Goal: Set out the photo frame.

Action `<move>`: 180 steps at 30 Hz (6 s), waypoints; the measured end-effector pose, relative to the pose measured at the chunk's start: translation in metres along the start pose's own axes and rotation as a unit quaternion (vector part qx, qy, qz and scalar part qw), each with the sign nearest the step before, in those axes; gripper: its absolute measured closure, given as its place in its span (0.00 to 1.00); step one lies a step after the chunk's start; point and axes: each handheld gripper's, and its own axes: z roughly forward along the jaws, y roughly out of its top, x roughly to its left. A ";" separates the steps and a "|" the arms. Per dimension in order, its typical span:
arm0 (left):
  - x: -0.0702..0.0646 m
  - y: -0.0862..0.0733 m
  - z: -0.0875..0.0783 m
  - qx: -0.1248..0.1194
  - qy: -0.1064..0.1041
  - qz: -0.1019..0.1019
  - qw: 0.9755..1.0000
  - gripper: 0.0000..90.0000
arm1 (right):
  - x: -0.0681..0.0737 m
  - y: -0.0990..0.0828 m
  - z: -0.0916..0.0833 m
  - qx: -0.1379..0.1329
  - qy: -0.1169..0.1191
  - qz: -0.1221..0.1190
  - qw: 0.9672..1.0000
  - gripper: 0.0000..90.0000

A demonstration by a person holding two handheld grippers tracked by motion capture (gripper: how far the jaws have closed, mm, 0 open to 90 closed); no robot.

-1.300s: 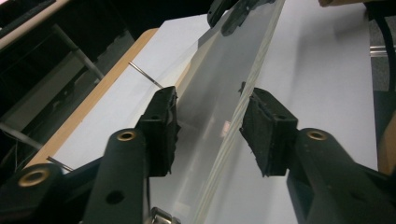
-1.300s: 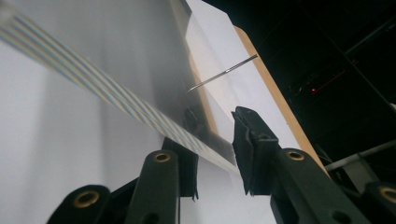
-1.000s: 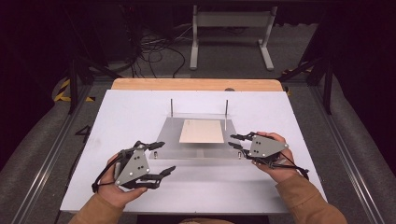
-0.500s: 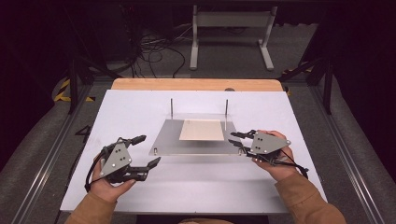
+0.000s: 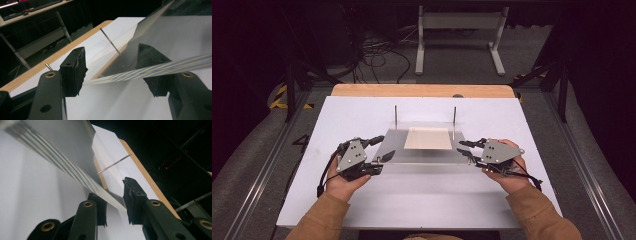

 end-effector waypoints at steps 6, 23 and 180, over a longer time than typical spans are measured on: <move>0.003 -0.003 0.010 -0.007 -0.006 0.010 1.000 0.51 | 0.000 0.001 0.000 -0.001 -0.001 0.000 1.000 0.81; 0.003 0.003 0.015 0.001 0.006 0.058 0.998 0.62 | -0.003 0.004 -0.001 0.008 -0.014 -0.020 1.000 0.84; 0.016 -0.046 -0.071 0.094 0.040 -0.159 0.982 0.27 | -0.010 -0.068 -0.076 0.018 -0.078 0.310 0.947 0.29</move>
